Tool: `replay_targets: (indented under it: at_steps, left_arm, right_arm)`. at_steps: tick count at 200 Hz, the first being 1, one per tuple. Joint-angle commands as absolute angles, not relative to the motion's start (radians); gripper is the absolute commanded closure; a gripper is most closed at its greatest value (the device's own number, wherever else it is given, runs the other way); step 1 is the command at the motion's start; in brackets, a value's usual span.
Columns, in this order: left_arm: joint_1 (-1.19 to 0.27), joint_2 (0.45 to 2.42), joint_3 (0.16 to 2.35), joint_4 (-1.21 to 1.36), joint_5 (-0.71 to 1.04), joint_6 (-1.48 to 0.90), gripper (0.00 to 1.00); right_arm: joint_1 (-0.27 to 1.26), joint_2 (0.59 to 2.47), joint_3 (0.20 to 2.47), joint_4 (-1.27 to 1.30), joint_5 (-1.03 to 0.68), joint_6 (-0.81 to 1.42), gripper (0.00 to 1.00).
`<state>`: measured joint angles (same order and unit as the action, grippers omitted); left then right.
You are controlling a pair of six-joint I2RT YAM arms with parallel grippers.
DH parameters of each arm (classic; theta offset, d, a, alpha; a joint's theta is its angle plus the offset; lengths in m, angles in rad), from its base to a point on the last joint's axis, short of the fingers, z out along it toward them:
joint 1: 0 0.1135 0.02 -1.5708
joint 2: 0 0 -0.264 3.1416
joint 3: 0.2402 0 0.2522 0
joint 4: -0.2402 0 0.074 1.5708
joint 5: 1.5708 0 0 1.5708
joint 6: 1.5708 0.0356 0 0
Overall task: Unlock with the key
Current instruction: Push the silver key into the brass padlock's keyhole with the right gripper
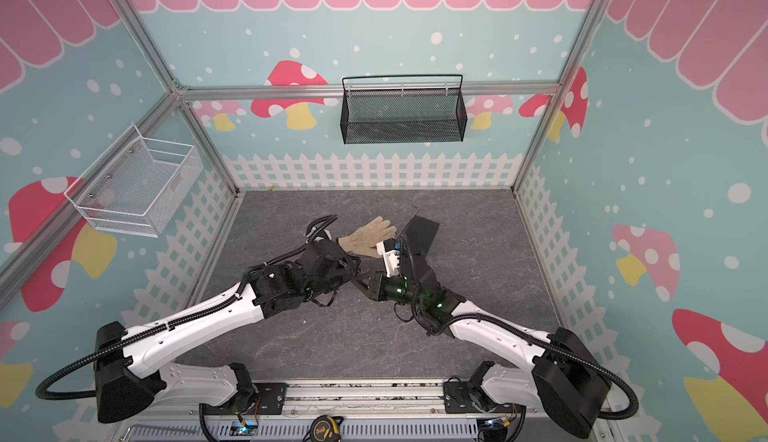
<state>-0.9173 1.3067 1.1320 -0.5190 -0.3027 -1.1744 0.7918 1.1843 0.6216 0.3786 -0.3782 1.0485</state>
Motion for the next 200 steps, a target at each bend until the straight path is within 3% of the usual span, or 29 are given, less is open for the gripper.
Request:
replay_targets:
  at_steps: [1, 138, 200]
  left_arm:
    - [-0.91, 1.281, 1.114, -0.495, -0.314, -1.197, 1.0]
    - [-0.91, 1.283, 1.11, -0.468, -0.263, -1.198, 1.0]
    - [-0.913, 1.273, 1.105, -0.468, -0.22, -1.199, 1.0]
  right_arm:
    - [0.79, 1.144, 0.595, 0.433, -0.377, 1.055, 0.76]
    - [0.759, 1.178, 0.58, 0.511, -0.349, 1.071, 0.92]
    - [0.759, 1.187, 0.598, 0.507, -0.321, 1.052, 0.94]
